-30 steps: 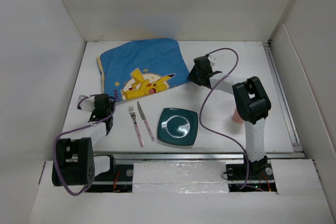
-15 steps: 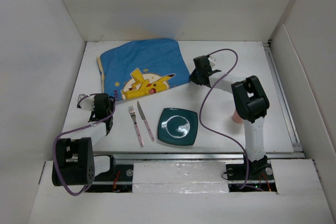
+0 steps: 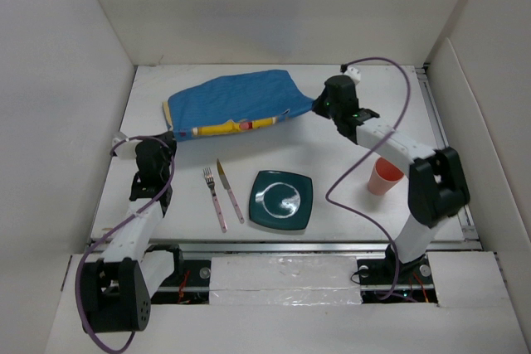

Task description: Set the dinner table for one person

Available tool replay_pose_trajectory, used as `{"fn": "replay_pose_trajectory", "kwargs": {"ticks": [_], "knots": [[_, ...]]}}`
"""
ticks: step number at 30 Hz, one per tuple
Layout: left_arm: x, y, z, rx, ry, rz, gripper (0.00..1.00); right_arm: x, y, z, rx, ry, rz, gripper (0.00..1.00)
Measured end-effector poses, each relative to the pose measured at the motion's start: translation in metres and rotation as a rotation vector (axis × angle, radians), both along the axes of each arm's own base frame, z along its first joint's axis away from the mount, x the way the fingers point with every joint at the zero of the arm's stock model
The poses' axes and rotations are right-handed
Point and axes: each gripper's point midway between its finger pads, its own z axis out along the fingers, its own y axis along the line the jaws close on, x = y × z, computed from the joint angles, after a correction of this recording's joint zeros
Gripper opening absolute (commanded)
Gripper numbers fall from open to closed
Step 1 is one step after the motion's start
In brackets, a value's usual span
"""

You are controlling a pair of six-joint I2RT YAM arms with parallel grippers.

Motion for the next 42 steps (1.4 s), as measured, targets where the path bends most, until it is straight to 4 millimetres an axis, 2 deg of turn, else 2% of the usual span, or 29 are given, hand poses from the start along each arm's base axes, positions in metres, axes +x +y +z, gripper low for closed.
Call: {"fn": "replay_pose_trajectory", "kwargs": {"ticks": [3,4,6,9,12,15,18,22,26,28,30,33,38,40,42], "knots": [[0.008,-0.006,0.076,-0.006,-0.17,-0.031,0.0,-0.013,-0.021,0.103,-0.031,-0.221,-0.011,0.0],[0.009,-0.008,0.105,-0.006,-0.236,-0.044,0.0,-0.024,-0.026,0.142,0.002,-0.297,-0.016,0.0],[0.005,-0.014,0.155,-0.001,-0.333,-0.079,0.0,-0.046,-0.04,0.195,0.006,-0.41,-0.025,0.0],[-0.008,-0.026,0.221,0.016,-0.467,-0.146,0.0,-0.081,-0.058,0.25,0.009,-0.53,-0.035,0.0],[-0.024,-0.036,0.26,0.034,-0.556,-0.199,0.0,-0.11,-0.07,0.28,0.003,-0.595,-0.036,0.0],[-0.027,-0.047,0.269,0.041,-0.574,-0.243,0.0,-0.12,-0.079,0.288,-0.022,-0.607,-0.042,0.0],[-0.015,-0.056,0.258,0.045,-0.54,-0.285,0.0,-0.105,-0.087,0.275,-0.071,-0.565,-0.061,0.0],[0.018,-0.064,0.228,0.039,-0.446,-0.326,0.0,-0.06,-0.091,0.242,-0.135,-0.466,-0.063,0.0],[0.068,-0.067,0.189,0.027,-0.309,-0.338,0.0,-0.007,-0.086,0.205,-0.169,-0.367,-0.024,0.0],[0.091,-0.069,0.184,0.024,-0.275,-0.349,0.0,0.016,-0.085,0.194,-0.173,-0.326,-0.003,0.0],[0.111,-0.071,0.192,0.031,-0.262,-0.36,0.0,0.037,-0.084,0.197,-0.167,-0.317,0.009,0.0],[0.134,-0.074,0.232,0.056,-0.321,-0.378,0.0,0.058,-0.085,0.223,-0.151,-0.352,0.02,0.0],[0.127,-0.074,0.302,0.108,-0.472,-0.381,0.0,0.06,-0.095,0.282,-0.122,-0.469,0.029,0.0],[0.117,-0.077,0.303,0.102,-0.507,-0.392,0.0,0.054,-0.098,0.289,-0.119,-0.495,0.035,0.0],[0.102,-0.08,0.276,0.056,-0.51,-0.405,0.0,0.047,-0.099,0.279,-0.117,-0.496,0.05,0.0]]}}
